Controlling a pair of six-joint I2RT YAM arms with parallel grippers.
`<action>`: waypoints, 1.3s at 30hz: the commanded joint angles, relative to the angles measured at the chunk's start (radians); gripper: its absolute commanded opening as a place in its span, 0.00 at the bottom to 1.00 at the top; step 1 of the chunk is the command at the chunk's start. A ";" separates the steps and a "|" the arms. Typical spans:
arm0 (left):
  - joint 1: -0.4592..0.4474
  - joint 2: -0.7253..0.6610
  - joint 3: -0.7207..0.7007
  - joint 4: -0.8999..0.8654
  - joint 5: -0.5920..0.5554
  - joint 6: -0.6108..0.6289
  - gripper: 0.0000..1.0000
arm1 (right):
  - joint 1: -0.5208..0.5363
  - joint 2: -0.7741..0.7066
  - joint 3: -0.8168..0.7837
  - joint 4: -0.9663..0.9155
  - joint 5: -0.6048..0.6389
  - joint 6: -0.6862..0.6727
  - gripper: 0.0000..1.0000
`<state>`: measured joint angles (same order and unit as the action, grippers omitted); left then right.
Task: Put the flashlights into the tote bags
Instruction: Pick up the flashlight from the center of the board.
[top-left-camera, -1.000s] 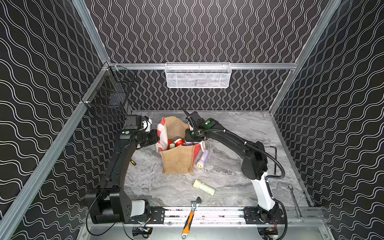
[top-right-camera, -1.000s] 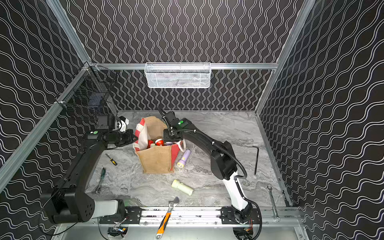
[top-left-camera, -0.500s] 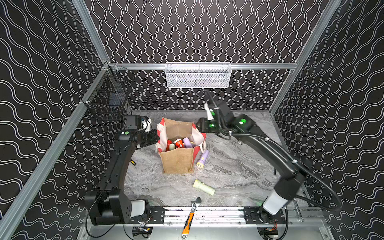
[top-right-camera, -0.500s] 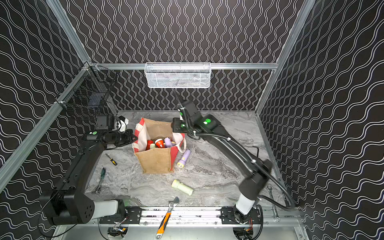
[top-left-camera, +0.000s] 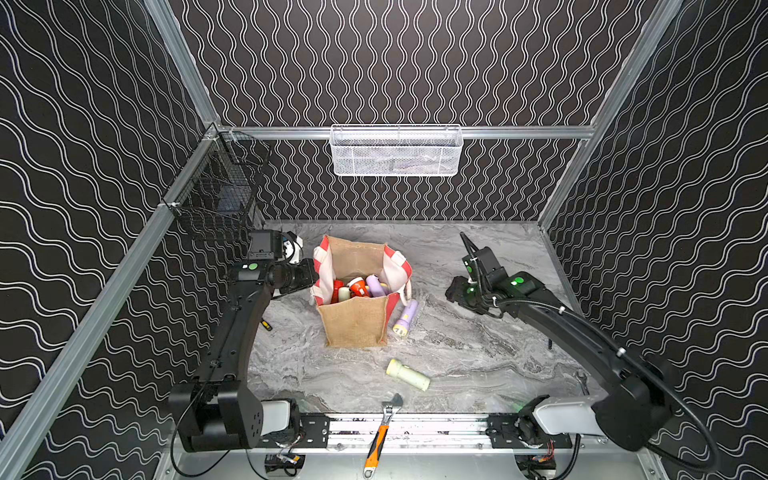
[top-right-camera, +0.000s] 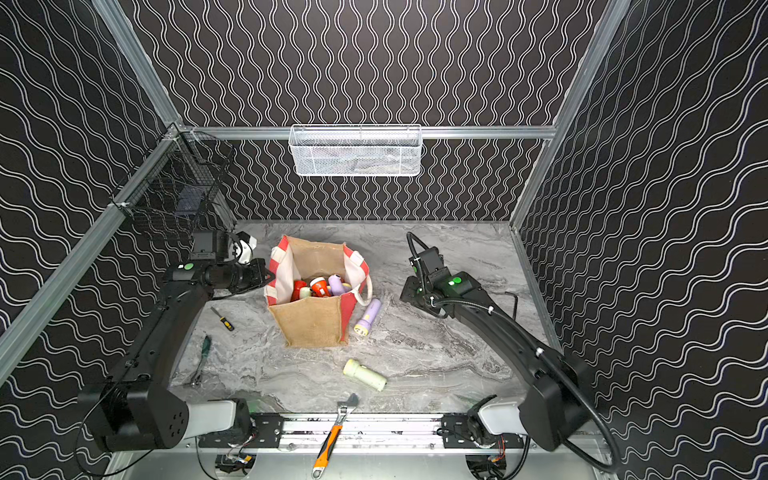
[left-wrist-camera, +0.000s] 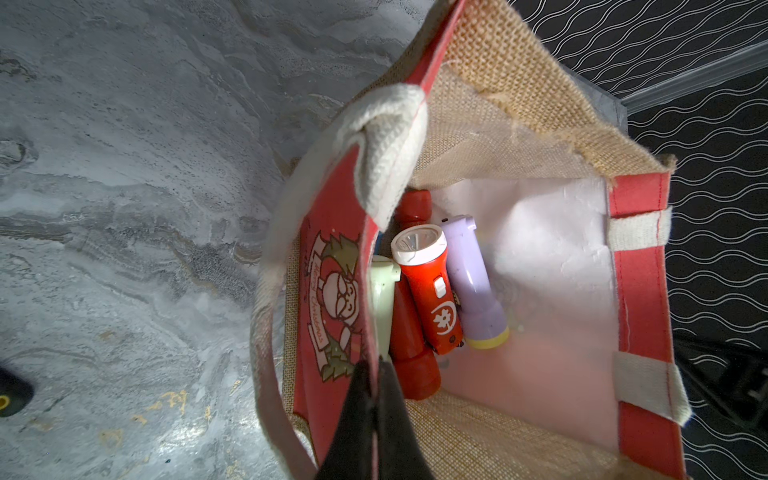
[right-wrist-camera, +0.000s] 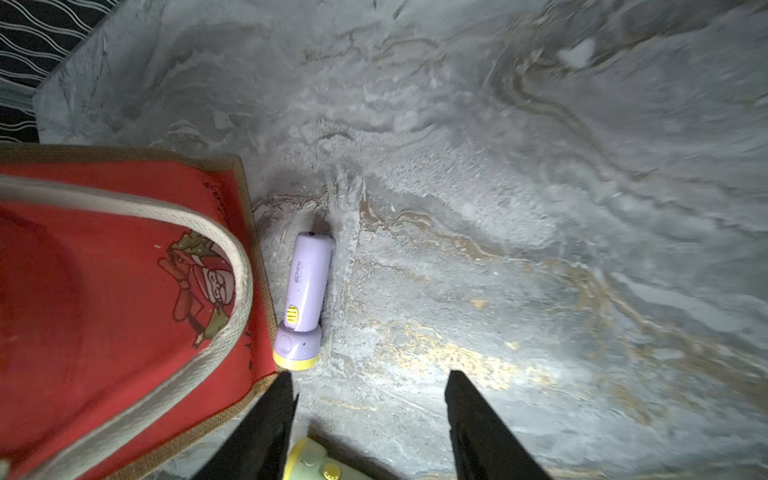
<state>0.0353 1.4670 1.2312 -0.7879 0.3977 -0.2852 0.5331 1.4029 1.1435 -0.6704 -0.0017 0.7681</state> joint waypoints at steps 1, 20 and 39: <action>0.000 0.000 0.004 0.006 -0.010 0.004 0.05 | -0.017 0.094 0.007 0.138 -0.145 0.015 0.60; 0.000 0.020 -0.001 -0.001 -0.039 0.014 0.05 | -0.011 0.521 0.232 0.149 -0.244 0.004 0.63; 0.001 -0.022 -0.002 0.010 -0.021 0.013 0.05 | 0.073 0.613 0.285 0.060 -0.181 0.066 0.61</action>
<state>0.0353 1.4490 1.2301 -0.8021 0.3706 -0.2844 0.6033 2.0060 1.4189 -0.5842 -0.2214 0.8158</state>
